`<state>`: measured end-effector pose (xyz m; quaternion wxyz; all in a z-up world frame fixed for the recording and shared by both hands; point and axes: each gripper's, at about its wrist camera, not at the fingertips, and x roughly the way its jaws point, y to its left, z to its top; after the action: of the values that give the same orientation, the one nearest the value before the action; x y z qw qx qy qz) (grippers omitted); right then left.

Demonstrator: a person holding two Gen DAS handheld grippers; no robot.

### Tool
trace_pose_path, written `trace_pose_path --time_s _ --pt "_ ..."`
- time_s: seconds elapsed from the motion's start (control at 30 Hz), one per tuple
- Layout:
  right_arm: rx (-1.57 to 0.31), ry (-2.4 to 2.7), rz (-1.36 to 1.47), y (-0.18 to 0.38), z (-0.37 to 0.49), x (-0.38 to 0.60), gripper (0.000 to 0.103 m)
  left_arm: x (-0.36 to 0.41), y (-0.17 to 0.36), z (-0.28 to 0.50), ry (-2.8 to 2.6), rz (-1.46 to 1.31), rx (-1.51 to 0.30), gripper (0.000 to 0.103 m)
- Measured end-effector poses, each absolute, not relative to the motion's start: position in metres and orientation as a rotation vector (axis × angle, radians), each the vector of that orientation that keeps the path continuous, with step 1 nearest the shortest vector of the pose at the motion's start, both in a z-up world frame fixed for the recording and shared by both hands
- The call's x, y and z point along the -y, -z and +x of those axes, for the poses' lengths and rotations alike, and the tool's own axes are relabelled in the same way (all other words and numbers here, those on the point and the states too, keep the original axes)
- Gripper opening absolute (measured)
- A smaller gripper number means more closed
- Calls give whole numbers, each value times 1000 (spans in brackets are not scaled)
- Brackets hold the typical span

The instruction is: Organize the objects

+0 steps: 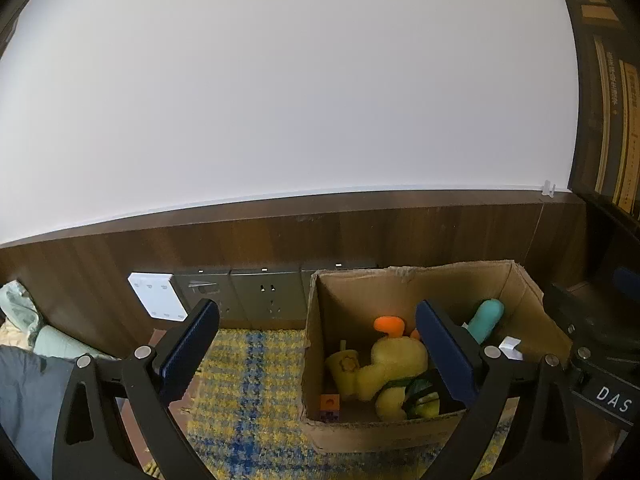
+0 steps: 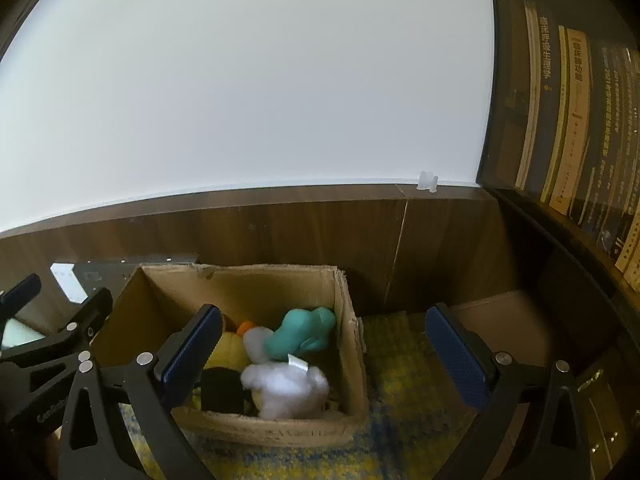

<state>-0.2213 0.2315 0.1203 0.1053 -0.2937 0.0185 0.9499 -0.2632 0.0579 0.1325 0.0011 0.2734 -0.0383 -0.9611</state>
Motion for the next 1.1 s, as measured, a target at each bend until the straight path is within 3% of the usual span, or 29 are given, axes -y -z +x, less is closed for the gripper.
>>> trace_pose_path --time_s 1.1 --pt "-63 -2818 -872 -100 -151 -220 102 -36 -107 -191 2980 888 127 103"
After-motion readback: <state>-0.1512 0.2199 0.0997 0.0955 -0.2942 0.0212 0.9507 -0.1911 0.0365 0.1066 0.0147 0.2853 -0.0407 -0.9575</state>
